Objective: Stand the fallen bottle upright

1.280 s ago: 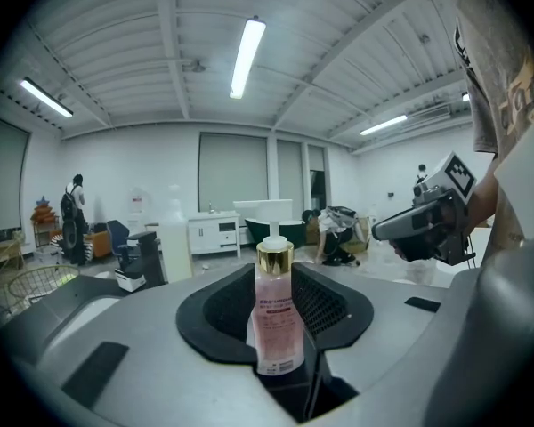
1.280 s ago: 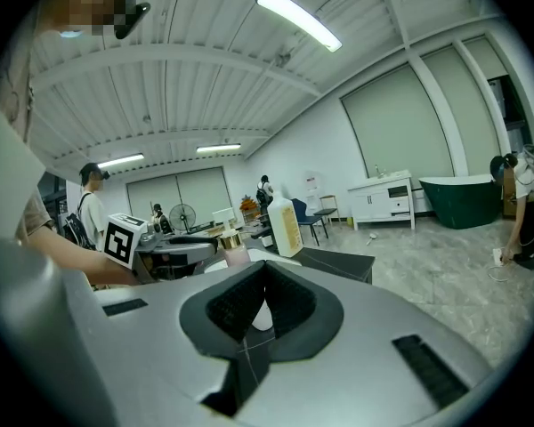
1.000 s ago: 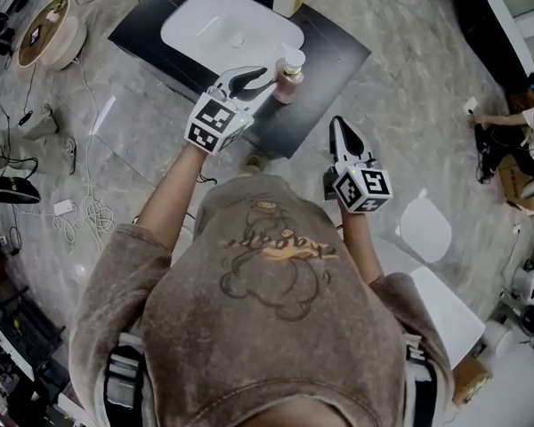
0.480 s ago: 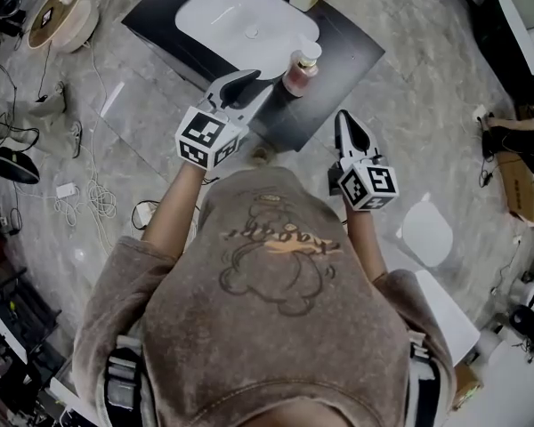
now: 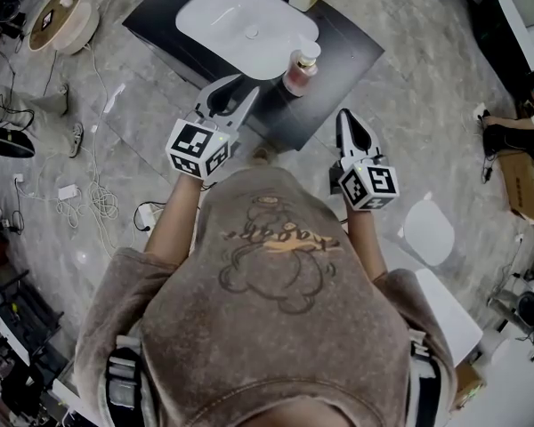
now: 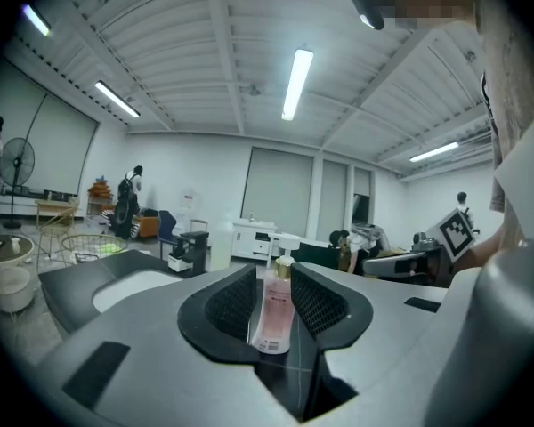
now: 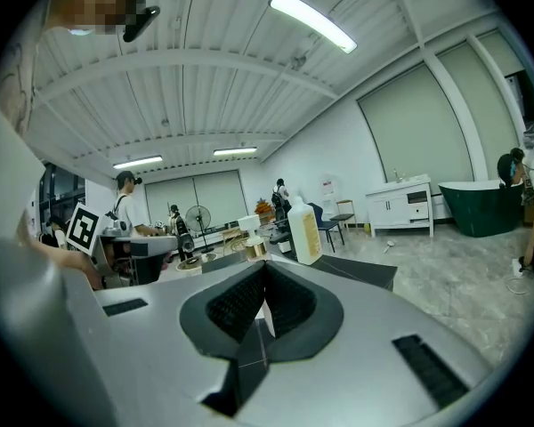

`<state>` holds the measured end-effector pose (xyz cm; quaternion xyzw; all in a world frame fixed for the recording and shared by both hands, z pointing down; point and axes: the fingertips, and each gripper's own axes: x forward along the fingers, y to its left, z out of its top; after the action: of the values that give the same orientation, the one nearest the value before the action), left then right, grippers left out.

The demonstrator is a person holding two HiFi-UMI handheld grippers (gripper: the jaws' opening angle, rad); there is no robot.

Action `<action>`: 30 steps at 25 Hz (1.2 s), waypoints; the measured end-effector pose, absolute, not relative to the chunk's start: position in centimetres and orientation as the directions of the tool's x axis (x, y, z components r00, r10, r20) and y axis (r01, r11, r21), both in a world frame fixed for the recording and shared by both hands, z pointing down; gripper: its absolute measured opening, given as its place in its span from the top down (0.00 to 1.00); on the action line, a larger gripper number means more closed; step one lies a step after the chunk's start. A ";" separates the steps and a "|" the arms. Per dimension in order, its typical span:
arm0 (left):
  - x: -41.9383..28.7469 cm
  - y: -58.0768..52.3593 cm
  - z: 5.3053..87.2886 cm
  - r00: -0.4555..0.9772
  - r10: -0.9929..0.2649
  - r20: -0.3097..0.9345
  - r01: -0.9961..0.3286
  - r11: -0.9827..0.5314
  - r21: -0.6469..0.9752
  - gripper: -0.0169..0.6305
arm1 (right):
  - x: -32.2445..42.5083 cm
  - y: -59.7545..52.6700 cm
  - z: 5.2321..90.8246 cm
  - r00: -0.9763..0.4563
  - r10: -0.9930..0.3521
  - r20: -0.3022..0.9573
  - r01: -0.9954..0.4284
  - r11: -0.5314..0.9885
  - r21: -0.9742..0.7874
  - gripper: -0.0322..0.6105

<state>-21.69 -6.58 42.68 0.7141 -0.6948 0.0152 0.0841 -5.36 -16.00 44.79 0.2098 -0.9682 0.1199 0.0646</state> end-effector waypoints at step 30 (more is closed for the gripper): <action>-21.3 -5.7 47.2 -0.040 -0.983 0.180 -0.988 0.066 0.140 0.95 | -4.4 -16.2 46.7 -0.891 -0.411 0.192 -0.442 0.881 -0.167 0.95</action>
<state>-21.27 -5.75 47.15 0.6834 -0.7210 0.0113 0.1143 -4.41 -16.18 46.66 0.2207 -0.9669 0.1035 0.0756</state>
